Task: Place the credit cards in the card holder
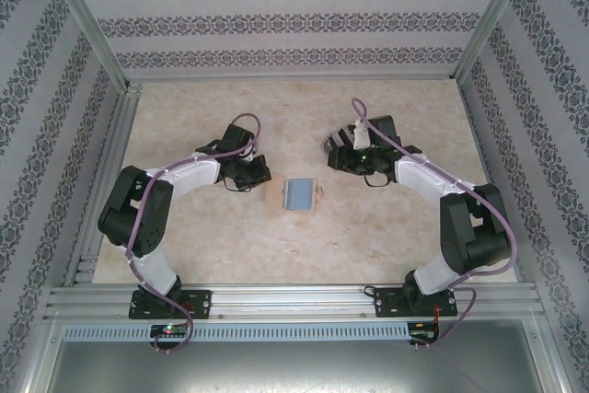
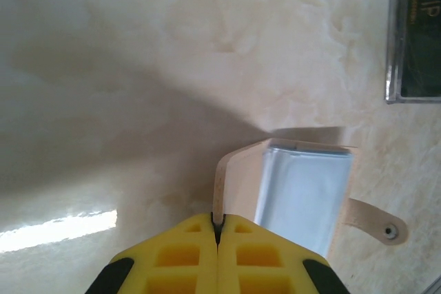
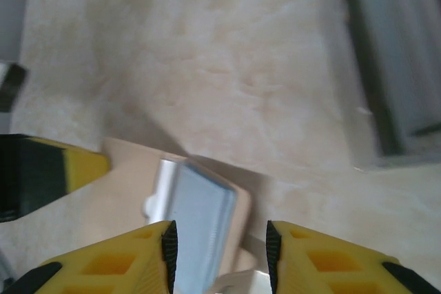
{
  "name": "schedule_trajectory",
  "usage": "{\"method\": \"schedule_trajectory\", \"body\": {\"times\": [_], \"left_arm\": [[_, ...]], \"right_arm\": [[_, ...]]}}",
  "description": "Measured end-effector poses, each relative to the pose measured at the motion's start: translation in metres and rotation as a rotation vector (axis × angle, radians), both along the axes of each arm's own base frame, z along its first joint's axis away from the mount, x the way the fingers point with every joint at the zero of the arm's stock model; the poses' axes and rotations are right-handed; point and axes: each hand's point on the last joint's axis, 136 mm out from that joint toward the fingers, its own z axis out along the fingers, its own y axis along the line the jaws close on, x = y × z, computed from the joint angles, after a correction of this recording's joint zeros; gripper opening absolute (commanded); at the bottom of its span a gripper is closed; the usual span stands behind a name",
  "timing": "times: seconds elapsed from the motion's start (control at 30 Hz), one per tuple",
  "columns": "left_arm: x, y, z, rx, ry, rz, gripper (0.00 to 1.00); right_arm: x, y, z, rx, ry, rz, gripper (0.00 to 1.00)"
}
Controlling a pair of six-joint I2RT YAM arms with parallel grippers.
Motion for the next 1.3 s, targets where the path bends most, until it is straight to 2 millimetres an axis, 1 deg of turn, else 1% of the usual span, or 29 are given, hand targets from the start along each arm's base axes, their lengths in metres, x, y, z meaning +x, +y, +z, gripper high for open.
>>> {"method": "schedule_trajectory", "body": {"times": [0.07,0.13,0.23,0.3,0.4,0.5,0.6,0.63,0.7,0.77,0.83,0.9,0.97,1.03,1.1,1.17,1.27,1.3], "left_arm": [[-0.002,0.004,-0.002,-0.01,0.002,0.024,0.0],[-0.005,0.006,-0.001,-0.018,-0.008,0.046,0.0],[-0.009,0.012,0.004,-0.03,-0.034,0.088,0.0],[-0.012,0.017,0.007,-0.036,-0.054,0.122,0.0],[-0.017,0.024,0.006,-0.039,-0.067,0.169,0.0],[-0.022,0.03,0.002,-0.046,-0.069,0.215,0.01],[-0.031,0.035,-0.009,-0.043,-0.057,0.257,0.03],[-0.035,0.036,-0.013,-0.036,-0.051,0.266,0.04],[-0.044,0.037,-0.018,-0.018,-0.043,0.279,0.05],[-0.049,0.034,-0.016,-0.012,-0.056,0.28,0.06],[-0.052,0.03,-0.008,-0.015,-0.077,0.28,0.06],[-0.054,0.024,0.0,-0.02,-0.104,0.271,0.09],[-0.057,0.019,0.003,-0.019,-0.114,0.266,0.1],[-0.062,0.013,0.002,-0.009,-0.113,0.254,0.12],[-0.068,0.007,0.0,-0.007,-0.102,0.24,0.14],[-0.075,0.0,-0.003,-0.008,-0.089,0.222,0.16],[-0.084,-0.01,-0.009,-0.002,-0.065,0.199,0.24],[-0.087,-0.012,-0.011,0.0,-0.056,0.192,0.28]], "right_arm": [[-0.003,0.018,0.009,0.019,-0.015,0.051,0.41],[-0.012,0.038,0.012,0.038,-0.014,0.113,0.41],[-0.033,0.07,0.007,0.06,0.024,0.214,0.39],[-0.048,0.091,-0.004,0.058,0.065,0.274,0.38],[-0.067,0.111,-0.025,0.059,0.146,0.324,0.38],[-0.075,0.117,-0.049,0.058,0.232,0.326,0.38],[-0.076,0.113,-0.077,0.024,0.303,0.301,0.37],[-0.075,0.111,-0.085,0.012,0.32,0.29,0.37],[-0.07,0.109,-0.086,0.016,0.321,0.273,0.38],[-0.062,0.106,-0.087,0.013,0.316,0.252,0.37],[-0.053,0.104,-0.087,0.014,0.309,0.238,0.37],[-0.041,0.106,-0.086,0.013,0.301,0.229,0.37],[-0.027,0.108,-0.086,0.013,0.287,0.228,0.37],[-0.012,0.111,-0.086,0.011,0.275,0.228,0.38],[-0.002,0.113,-0.085,0.008,0.259,0.232,0.38],[0.004,0.113,-0.084,0.001,0.247,0.236,0.38],[0.005,0.111,-0.084,-0.013,0.244,0.242,0.38],[0.006,0.109,-0.084,-0.018,0.244,0.244,0.38]]}}
